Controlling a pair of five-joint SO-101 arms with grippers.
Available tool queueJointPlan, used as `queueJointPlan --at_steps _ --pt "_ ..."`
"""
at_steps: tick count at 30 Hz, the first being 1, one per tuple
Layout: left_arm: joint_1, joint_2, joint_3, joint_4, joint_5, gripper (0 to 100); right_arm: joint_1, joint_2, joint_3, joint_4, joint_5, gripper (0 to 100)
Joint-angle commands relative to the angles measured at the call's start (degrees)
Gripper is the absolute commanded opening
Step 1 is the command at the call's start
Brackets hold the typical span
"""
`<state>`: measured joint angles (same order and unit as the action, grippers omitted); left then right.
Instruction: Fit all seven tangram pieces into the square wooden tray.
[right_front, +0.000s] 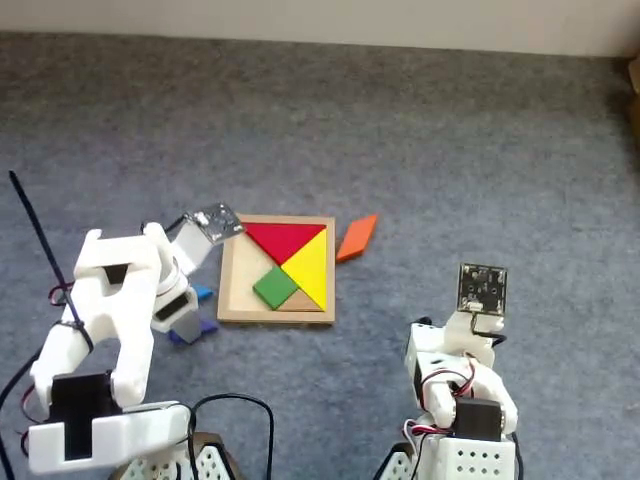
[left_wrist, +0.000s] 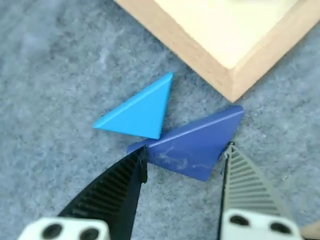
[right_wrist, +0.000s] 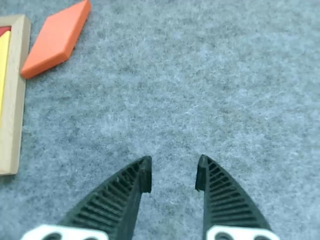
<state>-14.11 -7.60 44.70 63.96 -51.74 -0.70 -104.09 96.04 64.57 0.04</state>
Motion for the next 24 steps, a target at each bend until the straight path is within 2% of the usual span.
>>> queueJointPlan --at_steps 1,8,24 --pt "-0.8 -1.0 2.0 -2.4 -1.0 25 0.9 -0.2 8.2 -0.7 0.8 15.6" --pt "-3.1 -1.5 2.1 -2.6 -1.0 25 0.9 -0.2 8.2 -0.7 0.8 15.6" --pt "-2.2 -0.8 3.6 -2.4 -1.0 24 0.9 -0.2 8.2 -0.7 0.8 15.6"
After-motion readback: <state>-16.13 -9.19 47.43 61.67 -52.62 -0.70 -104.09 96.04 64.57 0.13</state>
